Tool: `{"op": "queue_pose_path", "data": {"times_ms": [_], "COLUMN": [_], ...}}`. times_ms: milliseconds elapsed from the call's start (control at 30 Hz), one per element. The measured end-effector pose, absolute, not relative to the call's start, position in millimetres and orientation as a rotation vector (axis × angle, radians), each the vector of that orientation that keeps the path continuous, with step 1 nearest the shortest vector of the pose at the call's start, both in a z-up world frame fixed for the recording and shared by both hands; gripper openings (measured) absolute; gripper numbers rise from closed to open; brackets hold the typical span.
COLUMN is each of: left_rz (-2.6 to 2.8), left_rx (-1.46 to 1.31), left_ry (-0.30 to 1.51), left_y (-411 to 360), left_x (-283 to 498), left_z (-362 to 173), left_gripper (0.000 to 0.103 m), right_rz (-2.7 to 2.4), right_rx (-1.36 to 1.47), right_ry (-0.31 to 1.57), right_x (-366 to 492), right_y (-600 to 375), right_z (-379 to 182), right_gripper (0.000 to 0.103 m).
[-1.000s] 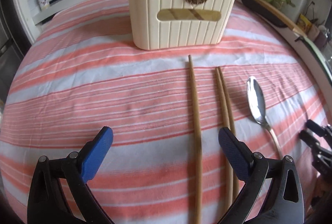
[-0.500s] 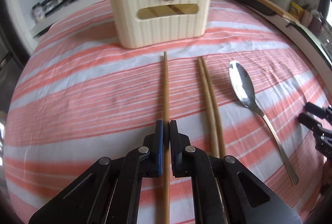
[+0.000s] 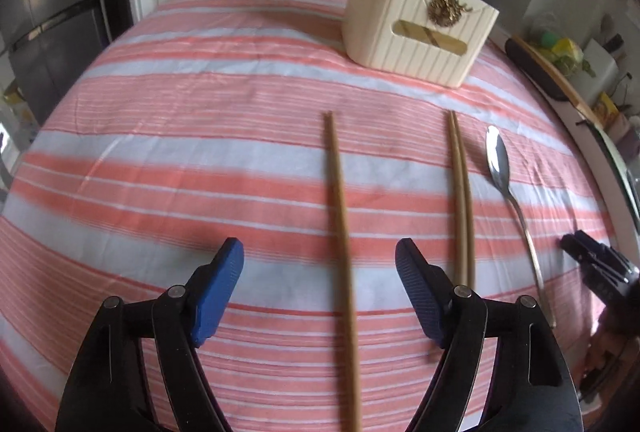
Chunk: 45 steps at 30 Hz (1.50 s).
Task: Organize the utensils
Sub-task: 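Open the left tool and lift it off the chopstick, then lower the right tool onto the metal spoon handle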
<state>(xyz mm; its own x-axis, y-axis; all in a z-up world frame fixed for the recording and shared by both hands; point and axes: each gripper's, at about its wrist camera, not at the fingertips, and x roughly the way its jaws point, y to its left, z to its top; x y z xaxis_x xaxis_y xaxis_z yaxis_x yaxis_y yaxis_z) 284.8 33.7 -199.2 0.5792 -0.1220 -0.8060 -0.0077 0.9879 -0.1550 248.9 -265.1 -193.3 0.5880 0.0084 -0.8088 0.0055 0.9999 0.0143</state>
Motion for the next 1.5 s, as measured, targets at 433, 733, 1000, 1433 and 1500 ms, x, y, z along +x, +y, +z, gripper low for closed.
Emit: {"op": "queue_pose_path", "data": {"times_ms": [433, 733, 1000, 1433, 1500], "left_rz": [-0.096, -0.116, -0.117, -0.118, -0.114], "left_rx": [0.047, 0.056, 0.058, 0.058, 0.058], "left_ry": [0.929, 0.941, 0.94, 0.938, 0.938], "left_y": [23, 21, 20, 20, 20], "left_x": [292, 295, 295, 294, 294], "left_z": [-217, -219, -219, -220, -220], "left_gripper": [0.093, 0.1, 0.101, 0.101, 0.101], "right_rz": [-0.001, 0.222, 0.166, -0.033, -0.009], "right_rx": [0.021, 0.11, -0.085, -0.017, 0.032], "right_ry": [0.943, 0.978, 0.99, 0.965, 0.951], "right_x": [247, 252, 270, 213, 210], "right_y": [-266, -200, -160, -240, -243], "right_z": [-190, -171, -189, -188, -188], "right_gripper": [0.045, 0.045, 0.015, 0.025, 0.062]}}
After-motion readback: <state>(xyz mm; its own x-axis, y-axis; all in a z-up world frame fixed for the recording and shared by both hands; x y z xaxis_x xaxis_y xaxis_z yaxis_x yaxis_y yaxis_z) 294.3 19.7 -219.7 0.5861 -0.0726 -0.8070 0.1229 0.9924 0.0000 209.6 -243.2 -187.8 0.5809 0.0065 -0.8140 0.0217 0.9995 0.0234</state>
